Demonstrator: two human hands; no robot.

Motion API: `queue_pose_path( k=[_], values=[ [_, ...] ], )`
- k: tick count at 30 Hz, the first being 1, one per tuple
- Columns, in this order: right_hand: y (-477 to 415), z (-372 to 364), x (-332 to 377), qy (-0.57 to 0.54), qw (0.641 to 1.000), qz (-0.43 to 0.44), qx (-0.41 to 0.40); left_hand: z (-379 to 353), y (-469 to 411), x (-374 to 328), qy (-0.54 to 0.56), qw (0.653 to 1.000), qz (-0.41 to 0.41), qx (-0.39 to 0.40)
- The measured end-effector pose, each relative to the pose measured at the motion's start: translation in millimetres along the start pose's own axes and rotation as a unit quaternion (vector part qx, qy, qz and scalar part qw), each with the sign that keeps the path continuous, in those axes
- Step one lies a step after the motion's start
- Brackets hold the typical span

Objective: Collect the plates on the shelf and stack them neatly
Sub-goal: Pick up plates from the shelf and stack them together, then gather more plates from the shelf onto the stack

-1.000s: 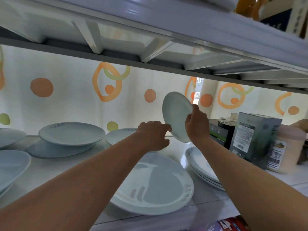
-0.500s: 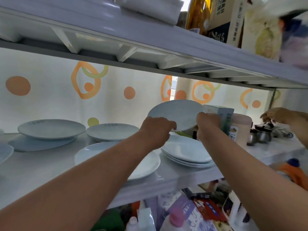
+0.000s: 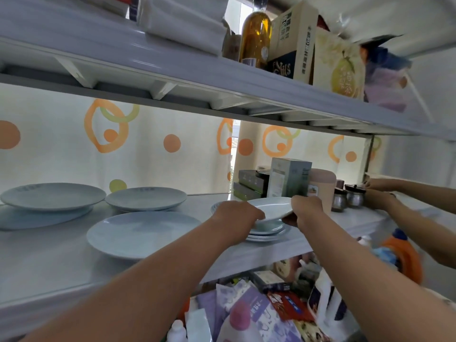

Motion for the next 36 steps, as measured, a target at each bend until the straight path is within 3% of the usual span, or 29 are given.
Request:
queue_pose_path(
  k=[9, 15, 22, 26, 36],
  values=[
    [-14.6, 7.4, -6.9, 0.186, 0.981, 0.059, 0.007, -9.0, -4.5, -2.0, 0.019, 1.0, -0.006, -0.01],
    [-19.6, 5.8, -12.9, 0.271, 0.959, 0.074, 0.024, -24.1, -9.4, 4.2, 0.044, 0.999, 0.011, 0.029],
    [-15.1, -7.1, -5.6, 0.427, 0.88, 0.206, 0.034, -28.1, -8.3, 14.0, 0.041, 0.997, 0.033, 0.056],
    [-4.9, -19.7, 5.0, 0.447, 0.848, 0.283, 0.027, -13.7, -2.8, 23.1, 0.047, 0.997, 0.054, 0.034],
    [26.8, -84.6, 1.6, 0.41, 0.845, 0.327, 0.106, 1.8, 20.5, 69.9, 0.019, 0.993, 0.112, -0.006]
  ],
)
Point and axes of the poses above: each hand's wrist, its own y-axis away from the middle knuckle, its own z-axis out of the back of the hand, x = y × z, the point moved 6 cm from there along -y, towards the middle knuckle, and after that the axes turned 10 degrees about -y, right-handed, at the moved point
